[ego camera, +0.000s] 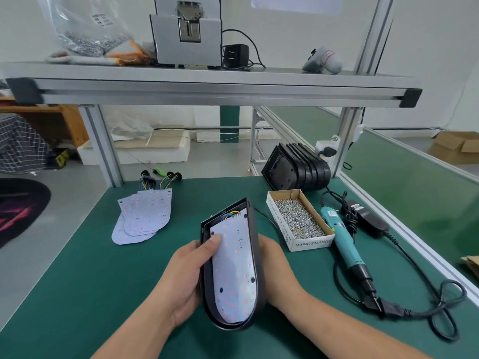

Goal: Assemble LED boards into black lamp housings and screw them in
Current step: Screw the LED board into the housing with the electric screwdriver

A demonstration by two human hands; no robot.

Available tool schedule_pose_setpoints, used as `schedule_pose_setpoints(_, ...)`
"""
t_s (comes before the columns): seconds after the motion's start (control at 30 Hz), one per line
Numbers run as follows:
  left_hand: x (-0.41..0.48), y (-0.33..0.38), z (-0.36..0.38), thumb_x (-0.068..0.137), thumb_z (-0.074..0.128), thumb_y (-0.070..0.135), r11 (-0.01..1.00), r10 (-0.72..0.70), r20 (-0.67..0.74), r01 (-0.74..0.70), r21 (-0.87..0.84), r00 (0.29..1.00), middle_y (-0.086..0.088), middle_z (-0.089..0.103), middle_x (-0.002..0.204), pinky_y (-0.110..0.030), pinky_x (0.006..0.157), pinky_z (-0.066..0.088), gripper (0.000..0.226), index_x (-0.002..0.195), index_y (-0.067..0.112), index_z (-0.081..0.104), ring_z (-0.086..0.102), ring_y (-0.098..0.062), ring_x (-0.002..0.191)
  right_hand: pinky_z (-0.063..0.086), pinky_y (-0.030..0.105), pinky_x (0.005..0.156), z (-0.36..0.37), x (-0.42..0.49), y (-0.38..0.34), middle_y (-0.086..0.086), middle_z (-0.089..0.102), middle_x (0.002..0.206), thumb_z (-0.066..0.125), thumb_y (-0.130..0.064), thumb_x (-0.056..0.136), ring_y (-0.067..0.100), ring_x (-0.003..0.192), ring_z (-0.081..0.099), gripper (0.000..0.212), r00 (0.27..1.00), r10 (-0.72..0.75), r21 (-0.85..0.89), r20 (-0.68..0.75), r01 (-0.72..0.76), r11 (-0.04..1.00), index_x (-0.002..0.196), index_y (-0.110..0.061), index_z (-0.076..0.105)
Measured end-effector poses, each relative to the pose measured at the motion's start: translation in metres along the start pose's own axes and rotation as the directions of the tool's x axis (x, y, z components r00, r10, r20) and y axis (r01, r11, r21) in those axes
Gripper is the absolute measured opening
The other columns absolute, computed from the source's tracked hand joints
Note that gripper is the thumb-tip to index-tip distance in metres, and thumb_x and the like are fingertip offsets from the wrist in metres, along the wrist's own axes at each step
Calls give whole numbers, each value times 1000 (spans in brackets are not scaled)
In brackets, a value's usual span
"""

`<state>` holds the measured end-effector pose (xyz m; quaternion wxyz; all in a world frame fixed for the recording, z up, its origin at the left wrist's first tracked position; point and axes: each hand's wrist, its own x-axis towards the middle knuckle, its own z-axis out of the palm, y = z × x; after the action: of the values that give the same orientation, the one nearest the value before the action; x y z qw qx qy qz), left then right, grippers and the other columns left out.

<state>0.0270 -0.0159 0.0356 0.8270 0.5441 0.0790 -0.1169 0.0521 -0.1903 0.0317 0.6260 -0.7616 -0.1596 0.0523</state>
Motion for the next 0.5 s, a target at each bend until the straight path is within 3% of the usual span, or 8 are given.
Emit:
schedule_pose_setpoints(0.07, 0, 1, -1, 94, 77, 37, 1000, -7, 9, 7, 16, 1000, -24, 74, 125, -46, 89, 62, 50, 124, -3, 72, 74, -41, 113, 53, 25, 73, -1, 1, 1, -7, 74, 81, 70, -28, 84, 3, 74, 62, 9, 996, -54, 17, -65, 55, 998, 89, -34, 75)
schedule_pose_setpoints(0.13, 0, 3, -6, 95, 70, 36, 999, -11, 17, 10, 43, 1000, -27, 74, 123, -43, 81, 63, 47, 120, -4, 74, 76, -38, 105, 49, 35, 72, -9, -2, -2, 11, 72, 83, 75, -13, 88, 12, 75, 57, 14, 997, -58, 23, -49, 59, 998, 99, -13, 66)
schedule_pose_setpoints(0.2, 0, 10, -16, 93, 74, 37, 999, -23, 26, 21, 46, 999, -28, 73, 123, -44, 78, 63, 50, 121, -4, 74, 76, -38, 99, 48, 30, 70, -22, 2, -2, 1, 72, 80, 69, -11, 90, 13, 73, 60, 10, 994, -106, -68, -11, 105, 992, 93, -19, 67)
schedule_pose_setpoints(0.27, 0, 18, -27, 84, 84, 39, 998, -62, 33, 61, 34, 998, -29, 74, 121, -48, 79, 64, 53, 117, -2, 77, 77, -40, 96, 52, 31, 75, -41, 8, -7, -8, 75, 90, 61, -15, 85, 12, 80, 66, 19, 962, -237, -270, -137, 194, 943, 94, -29, 69)
schedule_pose_setpoints(0.33, -2, 24, -35, 72, 88, 42, 993, -108, 71, 105, 55, 992, -29, 75, 115, -46, 74, 64, 60, 112, -1, 79, 78, -40, 89, 47, 29, 104, -60, 19, -10, -9, 67, 132, 60, -17, 85, 13, 120, 60, 45, 923, -346, -492, -165, 227, 841, 128, -29, 66)
schedule_pose_setpoints(0.37, -3, 26, -38, 69, 89, 42, 990, -126, 104, 118, 73, 987, -28, 76, 111, -44, 71, 64, 61, 111, -1, 80, 78, -39, 85, 35, 28, 119, -68, 25, -10, -7, 51, 153, 60, -19, 88, 12, 142, 45, 61, 943, -325, -571, -77, 225, 789, 148, -23, 54)
schedule_pose_setpoints(0.43, -5, 26, -38, 66, 91, 43, 990, -129, 137, 119, 79, 982, -28, 77, 108, -43, 70, 63, 65, 111, -2, 79, 78, -39, 83, 23, 31, 127, -73, 31, -6, -5, 36, 167, 59, -26, 99, 10, 155, 28, 66, 986, -134, -636, 103, 169, 753, 161, -22, 38)
schedule_pose_setpoints(0.5, -4, 24, -34, 70, 90, 44, 995, -93, 75, 91, 30, 993, -27, 77, 112, -43, 71, 63, 59, 111, 2, 81, 78, -39, 86, 45, 40, 111, -68, 30, 1, -3, 66, 141, 50, -42, 105, 17, 131, 58, 39, 985, -54, -725, 163, 157, 670, 140, -28, 58)
